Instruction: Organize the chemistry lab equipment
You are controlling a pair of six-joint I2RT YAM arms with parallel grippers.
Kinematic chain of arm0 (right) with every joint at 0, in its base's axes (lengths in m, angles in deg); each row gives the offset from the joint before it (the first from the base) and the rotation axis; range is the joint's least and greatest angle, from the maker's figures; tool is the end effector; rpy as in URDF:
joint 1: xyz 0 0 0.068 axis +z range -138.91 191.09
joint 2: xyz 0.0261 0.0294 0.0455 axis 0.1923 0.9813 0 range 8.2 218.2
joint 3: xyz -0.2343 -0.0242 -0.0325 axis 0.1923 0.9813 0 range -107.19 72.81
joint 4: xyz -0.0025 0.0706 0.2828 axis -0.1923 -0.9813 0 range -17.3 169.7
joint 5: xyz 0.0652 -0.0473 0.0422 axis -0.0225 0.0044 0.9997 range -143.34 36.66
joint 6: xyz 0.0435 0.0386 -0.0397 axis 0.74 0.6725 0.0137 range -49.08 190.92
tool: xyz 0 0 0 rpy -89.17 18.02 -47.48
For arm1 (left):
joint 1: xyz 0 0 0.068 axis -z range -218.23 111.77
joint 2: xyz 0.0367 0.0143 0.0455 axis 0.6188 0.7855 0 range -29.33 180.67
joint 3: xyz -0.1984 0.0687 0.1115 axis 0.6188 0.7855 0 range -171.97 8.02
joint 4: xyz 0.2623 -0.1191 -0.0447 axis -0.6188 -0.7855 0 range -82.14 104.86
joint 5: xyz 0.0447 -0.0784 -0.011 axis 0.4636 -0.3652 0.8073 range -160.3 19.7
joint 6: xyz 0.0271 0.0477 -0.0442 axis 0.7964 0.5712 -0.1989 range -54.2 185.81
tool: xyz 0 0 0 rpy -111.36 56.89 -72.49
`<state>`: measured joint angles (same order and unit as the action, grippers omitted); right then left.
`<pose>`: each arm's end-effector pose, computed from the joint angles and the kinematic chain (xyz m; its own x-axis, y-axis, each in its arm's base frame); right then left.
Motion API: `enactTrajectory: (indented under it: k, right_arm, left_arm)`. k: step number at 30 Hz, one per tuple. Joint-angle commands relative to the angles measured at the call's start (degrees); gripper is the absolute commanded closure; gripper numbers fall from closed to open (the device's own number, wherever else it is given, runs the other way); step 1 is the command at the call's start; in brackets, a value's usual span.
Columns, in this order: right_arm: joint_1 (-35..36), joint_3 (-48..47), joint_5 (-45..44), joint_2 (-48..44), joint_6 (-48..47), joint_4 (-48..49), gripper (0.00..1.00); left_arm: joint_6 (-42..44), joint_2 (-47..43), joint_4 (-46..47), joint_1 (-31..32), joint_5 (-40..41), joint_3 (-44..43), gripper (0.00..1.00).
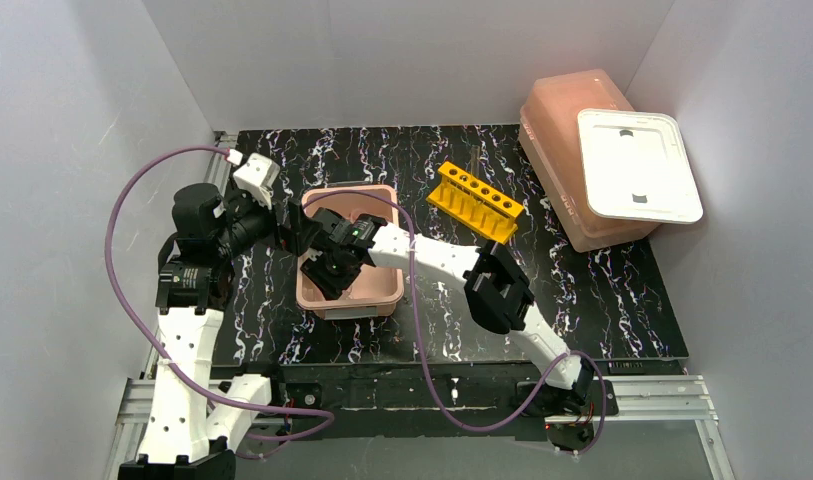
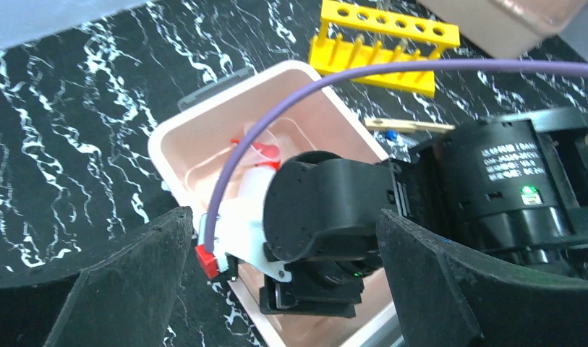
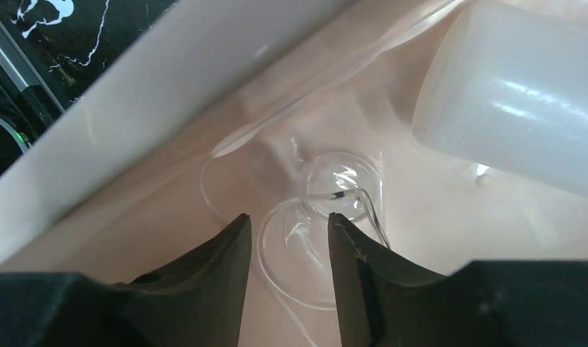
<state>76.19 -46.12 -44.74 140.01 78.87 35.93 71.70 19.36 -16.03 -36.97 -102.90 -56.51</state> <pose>0.2140 0.4816 0.1706 -0.4770 -0.7032 -0.5273 -0.8739 0.4431 0.1997 0.2373 -0.0363 0.3859 -0.2029 0.0909 -0.9750 0.5624 0.8259 -0.0400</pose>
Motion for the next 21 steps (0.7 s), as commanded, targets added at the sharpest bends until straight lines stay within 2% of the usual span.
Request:
enactTrajectory:
  k: [1,6,11,18,21]
  right_arm:
    - [-1.17,-2.17,-1.12,-8.95,-1.09,0.82,0.47]
    - [-3.57,-2.19,1.16,-15.92,-0.32,1.47,0.45]
    - [-7.0,2.1,3.51,-26.32,1.33,2.68,0.45]
    - [-18.37,25.25,3.65,-46.25,5.18,11.86,0.52]
    - [-23.45,34.82,2.48,-50.87,5.44,13.34,0.55]
  left_arm:
    - [-3.99,0.15,2.35,0.11,5.55,-4.63,0.02]
    - [-4.97,0.55,3.16,0.01,11.63,-6.82,0.02]
    - [-5.45,0.74,3.57,0.04,12.73,-6.57,0.02]
    - [-2.99,0.82,4.53,0.05,12.66,-5.35,0.02]
    - [-2.41,0.99,4.4,0.03,12.69,-5.21,0.02]
